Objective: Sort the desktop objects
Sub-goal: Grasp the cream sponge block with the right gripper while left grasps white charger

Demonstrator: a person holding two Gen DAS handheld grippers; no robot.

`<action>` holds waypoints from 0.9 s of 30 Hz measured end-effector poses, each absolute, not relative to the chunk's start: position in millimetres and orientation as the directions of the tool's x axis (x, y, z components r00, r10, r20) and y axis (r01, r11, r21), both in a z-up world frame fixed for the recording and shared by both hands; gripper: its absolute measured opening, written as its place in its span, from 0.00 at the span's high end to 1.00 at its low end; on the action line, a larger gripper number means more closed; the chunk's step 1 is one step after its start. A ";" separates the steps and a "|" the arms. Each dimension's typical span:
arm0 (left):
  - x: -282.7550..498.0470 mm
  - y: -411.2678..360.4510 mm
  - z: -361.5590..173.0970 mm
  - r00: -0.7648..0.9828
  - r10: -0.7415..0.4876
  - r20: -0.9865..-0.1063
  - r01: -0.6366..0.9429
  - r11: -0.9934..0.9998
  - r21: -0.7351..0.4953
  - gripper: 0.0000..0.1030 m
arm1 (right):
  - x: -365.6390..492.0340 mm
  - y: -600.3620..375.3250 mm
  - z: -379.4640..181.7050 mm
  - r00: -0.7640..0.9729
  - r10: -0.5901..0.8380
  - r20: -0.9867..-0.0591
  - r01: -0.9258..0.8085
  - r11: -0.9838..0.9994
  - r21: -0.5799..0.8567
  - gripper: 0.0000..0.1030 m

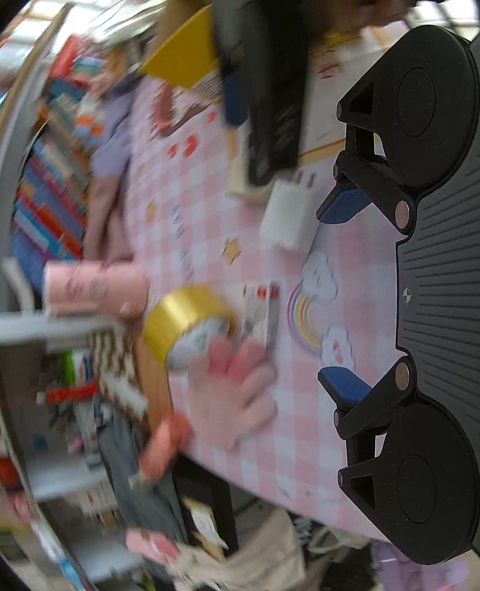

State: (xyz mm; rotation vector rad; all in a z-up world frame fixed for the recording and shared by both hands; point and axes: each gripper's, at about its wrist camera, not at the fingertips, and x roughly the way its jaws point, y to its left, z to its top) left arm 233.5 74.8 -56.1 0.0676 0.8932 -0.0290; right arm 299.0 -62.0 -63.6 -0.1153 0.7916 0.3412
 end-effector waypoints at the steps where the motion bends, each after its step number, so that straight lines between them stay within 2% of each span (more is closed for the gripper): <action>1: 235.9 70.5 -59.3 0.618 -0.011 -0.786 0.077 0.996 0.047 0.15 | 304.9 -61.1 -66.1 0.646 0.256 -0.719 -0.338 0.941 0.030 0.39; 7: 250.4 58.0 -68.0 0.589 -0.104 -0.801 0.148 0.989 -0.019 0.15 | 337.9 -61.3 -84.4 0.560 0.287 -0.777 -0.282 0.948 0.148 0.34; 9: 255.6 54.3 -69.2 0.592 -0.118 -0.797 0.162 0.986 -0.026 0.15 | 344.0 -61.6 -86.7 0.547 0.275 -0.791 -0.277 0.951 0.140 0.40; 11: 261.4 51.0 -71.5 0.590 -0.132 -0.796 0.175 0.984 -0.033 0.15 | 347.9 -65.2 -89.0 0.531 0.296 -0.794 -0.290 0.944 0.158 0.51; 17: 278.0 38.9 -79.5 0.575 -0.158 -0.802 0.230 0.973 -0.027 0.15 | 347.7 -68.3 -83.9 0.540 0.280 -0.794 -0.300 0.945 0.129 0.59; 22: 288.3 31.1 -86.7 0.556 -0.164 -0.815 0.264 0.964 -0.014 0.16 | 353.3 -78.6 -85.1 0.546 0.253 -0.798 -0.305 0.948 0.092 0.59; 27: 294.7 31.6 -94.1 0.534 -0.140 -0.834 0.258 0.966 0.004 0.16 | 357.7 -75.4 -87.7 0.526 0.248 -0.814 -0.329 0.942 0.074 0.55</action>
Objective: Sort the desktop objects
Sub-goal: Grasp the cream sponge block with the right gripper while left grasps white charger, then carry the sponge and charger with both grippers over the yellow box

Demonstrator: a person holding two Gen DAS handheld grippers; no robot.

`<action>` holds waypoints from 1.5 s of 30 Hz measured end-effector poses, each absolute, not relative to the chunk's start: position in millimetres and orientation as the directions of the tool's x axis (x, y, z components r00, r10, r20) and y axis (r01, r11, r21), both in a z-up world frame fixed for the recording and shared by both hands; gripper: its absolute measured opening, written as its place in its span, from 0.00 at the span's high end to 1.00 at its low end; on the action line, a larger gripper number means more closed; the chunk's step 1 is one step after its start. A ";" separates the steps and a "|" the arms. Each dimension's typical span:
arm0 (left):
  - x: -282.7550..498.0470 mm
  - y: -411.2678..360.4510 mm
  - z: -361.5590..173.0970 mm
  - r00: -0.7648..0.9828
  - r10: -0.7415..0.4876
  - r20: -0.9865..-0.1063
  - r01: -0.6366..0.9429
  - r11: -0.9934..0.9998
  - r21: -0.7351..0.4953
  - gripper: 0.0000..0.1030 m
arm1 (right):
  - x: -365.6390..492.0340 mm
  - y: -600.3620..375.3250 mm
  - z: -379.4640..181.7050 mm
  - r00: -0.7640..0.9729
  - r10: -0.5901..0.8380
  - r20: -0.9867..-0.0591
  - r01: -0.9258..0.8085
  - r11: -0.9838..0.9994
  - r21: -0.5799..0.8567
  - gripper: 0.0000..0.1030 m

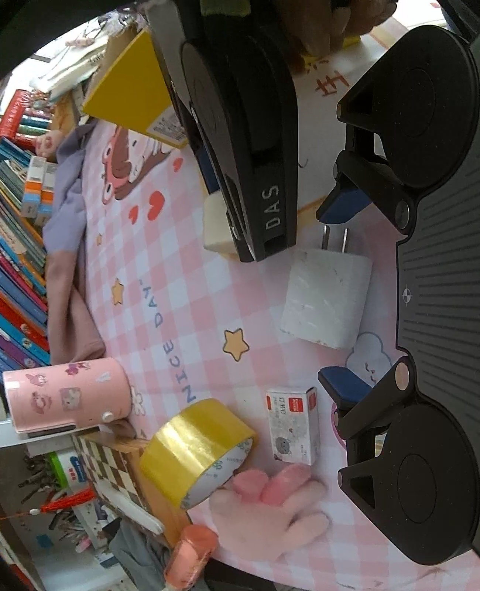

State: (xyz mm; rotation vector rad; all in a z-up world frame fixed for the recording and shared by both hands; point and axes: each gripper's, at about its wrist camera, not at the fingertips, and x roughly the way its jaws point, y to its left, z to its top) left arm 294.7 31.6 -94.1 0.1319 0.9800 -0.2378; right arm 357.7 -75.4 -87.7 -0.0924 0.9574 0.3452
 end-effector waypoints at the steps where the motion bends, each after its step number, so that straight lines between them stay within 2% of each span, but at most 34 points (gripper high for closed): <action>1: 295.2 32.3 -95.3 0.531 -0.143 -0.836 0.261 0.965 0.001 0.15 | 358.2 -74.4 -88.4 0.523 0.249 -0.815 -0.332 0.940 0.074 0.53; 7: 295.4 30.8 -99.6 0.542 -0.143 -0.828 0.280 0.960 0.017 0.16 | 359.0 -72.9 -90.2 0.523 0.252 -0.814 -0.348 0.935 0.066 0.54; 9: 295.4 31.0 -98.6 0.546 -0.151 -0.824 0.282 0.959 0.011 0.22 | 358.1 -74.2 -88.9 0.527 0.257 -0.810 -0.347 0.935 0.072 0.57; 10: 294.9 30.6 -97.3 0.551 -0.156 -0.820 0.291 0.957 0.014 0.33 | 357.9 -75.6 -88.0 0.527 0.261 -0.809 -0.341 0.937 0.080 0.59; 11: 294.5 30.1 -95.9 0.554 -0.154 -0.818 0.295 0.955 0.020 0.35 | 357.3 -76.9 -87.0 0.529 0.264 -0.807 -0.333 0.939 0.089 0.61; 15: 293.3 38.0 -91.2 0.555 -0.141 -0.820 0.266 0.964 0.014 0.35 | 353.3 -79.5 -80.1 0.552 0.257 -0.793 -0.309 0.947 0.092 0.63; 28: 259.3 86.0 -45.1 0.643 -0.154 -0.751 0.132 0.987 -0.089 0.35 | 318.4 -86.6 -43.0 0.639 0.249 -0.728 -0.285 0.956 0.076 0.65; 45: 192.3 108.0 -6.5 0.724 -0.186 -0.665 0.099 0.981 -0.167 0.35 | 242.9 -74.0 -18.0 0.681 0.271 -0.680 -0.319 0.946 0.058 0.65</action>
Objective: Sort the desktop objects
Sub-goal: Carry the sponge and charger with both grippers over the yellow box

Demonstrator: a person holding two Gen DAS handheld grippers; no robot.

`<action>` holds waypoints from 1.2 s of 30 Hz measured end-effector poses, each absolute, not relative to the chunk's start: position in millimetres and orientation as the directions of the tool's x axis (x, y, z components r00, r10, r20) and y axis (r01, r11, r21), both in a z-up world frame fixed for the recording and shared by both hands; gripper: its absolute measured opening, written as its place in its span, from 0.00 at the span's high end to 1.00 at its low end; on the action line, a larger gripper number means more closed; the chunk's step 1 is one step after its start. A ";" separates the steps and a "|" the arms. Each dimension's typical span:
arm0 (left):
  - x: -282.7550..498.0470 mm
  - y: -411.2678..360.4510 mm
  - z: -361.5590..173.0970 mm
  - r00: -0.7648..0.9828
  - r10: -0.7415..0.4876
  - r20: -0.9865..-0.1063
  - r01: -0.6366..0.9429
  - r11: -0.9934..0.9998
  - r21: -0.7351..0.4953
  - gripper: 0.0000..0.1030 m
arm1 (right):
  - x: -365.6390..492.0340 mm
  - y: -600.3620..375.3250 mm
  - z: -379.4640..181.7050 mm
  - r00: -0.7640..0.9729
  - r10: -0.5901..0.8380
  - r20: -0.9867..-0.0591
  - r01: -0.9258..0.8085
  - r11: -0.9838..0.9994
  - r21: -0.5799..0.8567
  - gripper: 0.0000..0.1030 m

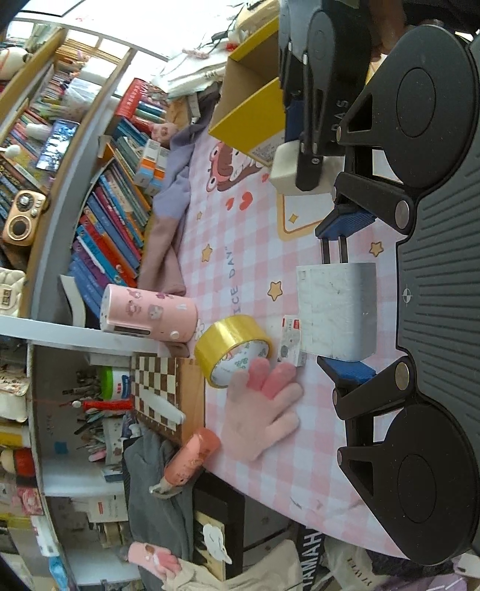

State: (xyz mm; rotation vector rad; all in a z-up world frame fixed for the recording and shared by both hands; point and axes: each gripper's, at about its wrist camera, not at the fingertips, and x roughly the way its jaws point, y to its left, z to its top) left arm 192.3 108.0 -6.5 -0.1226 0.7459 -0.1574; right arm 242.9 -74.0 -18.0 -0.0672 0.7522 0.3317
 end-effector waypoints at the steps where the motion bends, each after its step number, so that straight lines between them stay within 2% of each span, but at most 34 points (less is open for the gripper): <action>1: 188.6 108.7 -5.7 0.725 -0.189 -0.663 0.100 0.980 -0.170 0.35 | 238.6 -73.2 -17.4 0.681 0.273 -0.679 -0.321 0.945 0.057 0.65; 12: 140.5 114.0 5.9 0.733 -0.233 -0.639 0.135 0.971 -0.200 0.35 | 183.9 -70.8 -9.8 0.695 0.272 -0.666 -0.304 0.950 0.071 0.66; 26: 79.8 115.0 3.0 0.714 -0.262 -0.649 0.178 0.965 -0.194 0.35 | 111.1 -72.5 -9.7 0.714 0.243 -0.657 -0.248 0.965 0.088 0.66; 36: 49.6 106.9 -1.8 0.681 -0.334 -0.651 0.246 0.943 -0.226 0.35 | 64.0 -81.4 -18.8 0.711 0.193 -0.676 -0.180 0.980 0.090 0.66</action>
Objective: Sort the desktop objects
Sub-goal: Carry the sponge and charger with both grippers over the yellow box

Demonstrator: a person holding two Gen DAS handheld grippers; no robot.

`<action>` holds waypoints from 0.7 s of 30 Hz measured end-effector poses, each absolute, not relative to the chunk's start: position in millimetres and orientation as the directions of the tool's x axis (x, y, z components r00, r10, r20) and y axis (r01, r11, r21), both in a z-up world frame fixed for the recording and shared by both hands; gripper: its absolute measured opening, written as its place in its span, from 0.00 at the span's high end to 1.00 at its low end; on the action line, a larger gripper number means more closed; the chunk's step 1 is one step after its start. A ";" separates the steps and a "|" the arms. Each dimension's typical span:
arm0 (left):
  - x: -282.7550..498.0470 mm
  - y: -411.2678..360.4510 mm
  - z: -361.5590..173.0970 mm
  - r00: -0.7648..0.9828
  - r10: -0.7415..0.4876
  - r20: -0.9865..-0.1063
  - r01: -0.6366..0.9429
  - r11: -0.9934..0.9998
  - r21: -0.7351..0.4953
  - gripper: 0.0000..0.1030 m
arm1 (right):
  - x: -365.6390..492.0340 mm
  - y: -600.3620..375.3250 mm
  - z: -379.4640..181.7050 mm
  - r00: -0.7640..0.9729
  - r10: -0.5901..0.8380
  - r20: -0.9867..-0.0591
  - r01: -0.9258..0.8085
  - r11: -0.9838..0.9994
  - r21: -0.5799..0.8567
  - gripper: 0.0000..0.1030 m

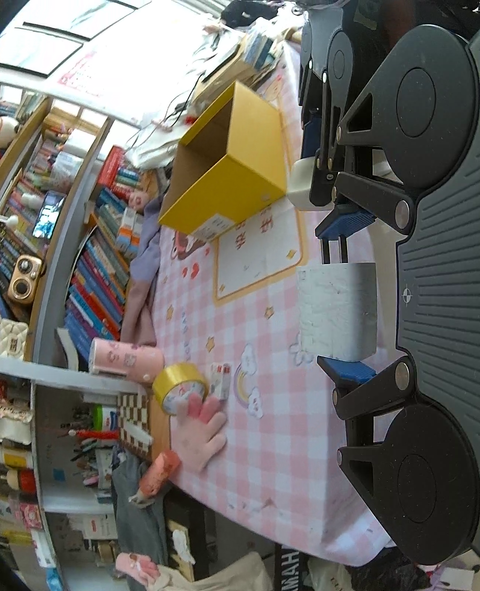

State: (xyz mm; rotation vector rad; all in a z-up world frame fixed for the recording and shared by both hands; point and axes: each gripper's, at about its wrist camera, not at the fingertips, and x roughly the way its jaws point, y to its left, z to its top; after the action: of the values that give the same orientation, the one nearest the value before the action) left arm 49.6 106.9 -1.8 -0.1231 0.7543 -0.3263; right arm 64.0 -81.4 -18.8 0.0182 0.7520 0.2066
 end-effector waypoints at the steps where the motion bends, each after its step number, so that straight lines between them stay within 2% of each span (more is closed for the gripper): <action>1: 48.2 106.3 -2.8 0.675 -0.344 -0.653 0.253 0.939 -0.234 0.35 | 59.6 -83.5 -20.2 0.709 0.185 -0.681 -0.169 0.982 0.091 0.66; 9: 46.7 95.0 -6.2 0.637 -0.415 -0.650 0.313 0.909 -0.274 0.35 | 38.5 -102.1 -28.2 0.689 0.118 -0.715 -0.064 0.993 0.101 0.66; 21: 61.6 46.4 -10.5 0.542 -0.510 -0.668 0.476 0.841 -0.257 0.35 | 22.0 -132.0 -29.9 0.681 0.021 -0.732 0.060 0.995 0.084 0.66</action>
State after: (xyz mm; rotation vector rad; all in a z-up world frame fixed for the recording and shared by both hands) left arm 61.6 46.4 -10.5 -0.0464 0.8080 -0.5859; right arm 22.0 -132.0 -29.9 0.1039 0.8220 -0.0217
